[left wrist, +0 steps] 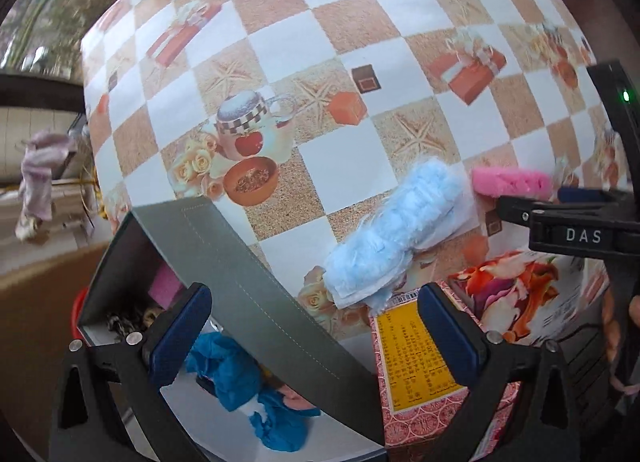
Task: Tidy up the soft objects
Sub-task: 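Grasp the fluffy light-blue cloth with the left tool while the right tool grasps the pink sponge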
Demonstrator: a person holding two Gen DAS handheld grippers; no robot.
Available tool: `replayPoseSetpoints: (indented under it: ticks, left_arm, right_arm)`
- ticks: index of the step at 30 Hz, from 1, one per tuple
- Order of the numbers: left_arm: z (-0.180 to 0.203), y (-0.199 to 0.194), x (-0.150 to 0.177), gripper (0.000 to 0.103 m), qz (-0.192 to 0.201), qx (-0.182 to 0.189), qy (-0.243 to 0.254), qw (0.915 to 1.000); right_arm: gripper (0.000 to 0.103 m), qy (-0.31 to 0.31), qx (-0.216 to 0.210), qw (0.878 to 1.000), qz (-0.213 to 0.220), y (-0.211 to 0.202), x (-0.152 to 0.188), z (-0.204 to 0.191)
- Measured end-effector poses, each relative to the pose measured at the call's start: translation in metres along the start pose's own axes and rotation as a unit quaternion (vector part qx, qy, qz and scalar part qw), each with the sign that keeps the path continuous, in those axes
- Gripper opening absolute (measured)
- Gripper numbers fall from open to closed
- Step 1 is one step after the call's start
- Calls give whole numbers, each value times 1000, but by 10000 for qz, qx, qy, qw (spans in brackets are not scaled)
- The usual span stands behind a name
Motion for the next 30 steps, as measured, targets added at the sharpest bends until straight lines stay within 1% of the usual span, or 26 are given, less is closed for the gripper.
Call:
replayPoseSetpoints:
  ticks: [2, 3, 5, 7, 8, 9, 11, 14, 16, 18, 20, 22, 24, 25, 27, 29, 30]
  left_arm:
    - [11, 11, -6, 103, -207, -52, 352, 9992]
    - [16, 17, -10, 103, -314, -106, 495, 9982]
    - [25, 30, -18, 103, -504, -317, 783, 9951]
    - [33, 42, -26, 103, -657, -442, 1050, 9913]
    - [36, 49, -29, 103, -753, -498, 1151, 9892]
    - [38, 55, -32, 103, -834, -572, 1262, 9868]
    - [43, 66, -36, 103, -961, -732, 1528, 9808]
    - [48, 83, -39, 103, -1124, -954, 1840, 9718]
    - [49, 90, -39, 103, -1136, -1066, 1957, 9682]
    - [50, 94, -38, 103, -1094, -1094, 1980, 9679]
    - [49, 95, -37, 103, -1018, -1075, 1948, 9696]
    - [38, 100, -37, 103, -1092, -1120, 1713, 9727]
    - [29, 103, -36, 103, -1067, -975, 1494, 9782]
    - [24, 101, -36, 102, -1021, -962, 1416, 9799]
    - [17, 100, -36, 102, -936, -999, 1363, 9812]
    - [11, 100, -36, 102, -904, -983, 1313, 9823]
    - [7, 99, -37, 103, -889, -963, 1281, 9831]
  right_arm:
    - [103, -91, 242, 9995, 177, 2, -4, 2]
    - [103, 2, 324, 9988, 359, -1, -9, 7]
    - [103, 414, 575, 9943, 793, -13, -20, 25]
    - [103, 867, 345, 9898, 1078, -28, -24, 48]
    - [103, 991, 228, 9880, 1160, -34, -24, 57]
    - [103, 1023, 197, 9873, 1197, -38, -23, 65]
    - [103, 1025, 147, 9873, 1206, -41, -20, 75]
    - [103, 1210, -196, 9867, 1071, -38, -14, 87]
    - [103, 1256, -387, 9864, 984, -36, -14, 83]
    - [103, 1134, -383, 9883, 950, -30, -15, 69]
    - [103, 950, -354, 9909, 886, -24, -19, 54]
    - [103, 846, -247, 9927, 824, -16, -26, 38]
    - [103, 877, -219, 9929, 771, -9, -31, 30]
    - [103, 832, -186, 9937, 729, -4, -34, 25]
    - [103, 711, -34, 9951, 689, 3, -37, 17]
    - [103, 687, -11, 9954, 665, 9, -37, 10]
    - [103, 688, 40, 9950, 725, 9, -38, 7]
Point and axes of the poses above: each gripper's, at about its wrist camera, not at the fingertips, and y roughly the way its jaws point, z to its right, x to its underside, the point moved 3 cm from there along y, roughly the way its jaws point, and after that the axes turned 8 degrees about x, right-handed, at the moved point
